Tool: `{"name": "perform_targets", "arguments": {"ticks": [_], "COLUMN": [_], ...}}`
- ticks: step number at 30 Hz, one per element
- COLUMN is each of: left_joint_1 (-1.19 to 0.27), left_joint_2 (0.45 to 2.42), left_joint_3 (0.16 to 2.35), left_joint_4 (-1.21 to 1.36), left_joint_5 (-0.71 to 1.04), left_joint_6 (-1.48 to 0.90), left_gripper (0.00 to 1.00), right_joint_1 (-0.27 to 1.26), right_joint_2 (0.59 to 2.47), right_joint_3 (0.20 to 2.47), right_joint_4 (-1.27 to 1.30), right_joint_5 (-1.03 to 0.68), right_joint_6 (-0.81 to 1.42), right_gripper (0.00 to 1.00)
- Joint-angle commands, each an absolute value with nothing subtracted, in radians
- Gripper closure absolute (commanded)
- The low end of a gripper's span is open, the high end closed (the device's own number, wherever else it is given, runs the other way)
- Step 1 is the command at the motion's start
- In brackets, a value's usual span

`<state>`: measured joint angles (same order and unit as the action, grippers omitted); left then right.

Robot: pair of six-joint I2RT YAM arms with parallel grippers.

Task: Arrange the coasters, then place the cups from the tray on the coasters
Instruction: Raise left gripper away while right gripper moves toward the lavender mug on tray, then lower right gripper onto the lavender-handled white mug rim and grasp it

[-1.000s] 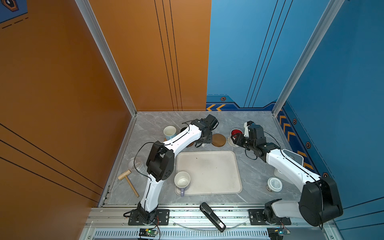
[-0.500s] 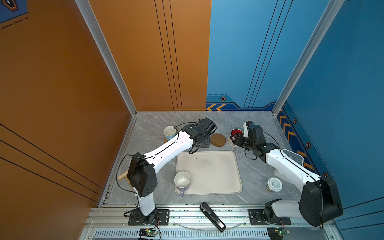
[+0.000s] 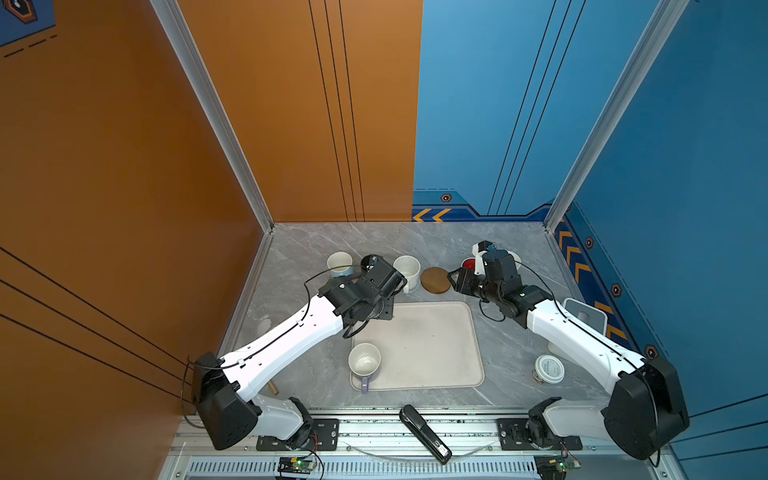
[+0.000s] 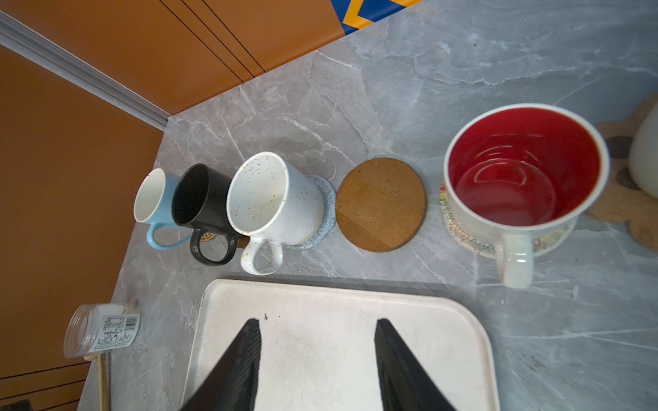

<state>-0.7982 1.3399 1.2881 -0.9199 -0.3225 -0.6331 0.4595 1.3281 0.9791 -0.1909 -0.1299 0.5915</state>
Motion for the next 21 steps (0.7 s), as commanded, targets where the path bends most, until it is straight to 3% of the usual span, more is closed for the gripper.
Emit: {"name": "perform_targets", "arguments": {"ticks": [1, 12, 21], "left_joint_1": [-0.806, -0.745, -0.693], "left_joint_2": [1.262, 1.035, 0.938], "left_joint_3": [1.232, 1.095, 1.046], "left_joint_4": [-0.968, -0.991, -0.988], "left_joint_5": [-0.386, -0.455, -0.499], "left_joint_6": [-0.672, -0.703, -0.723], "left_gripper": [0.54, 0.51, 0.5], "right_joint_1": [0.513, 0.858, 1.155], "right_joint_2": [1.312, 1.232, 1.314], "right_joint_3": [1.043, 1.047, 1.142], "right_joint_4": [-0.244, -0.394, -0.562], "right_joint_5": [-0.104, -0.076, -0.038], "right_joint_6": [0.568, 0.56, 0.616], "right_gripper": [0.5, 0.5, 0.5]}}
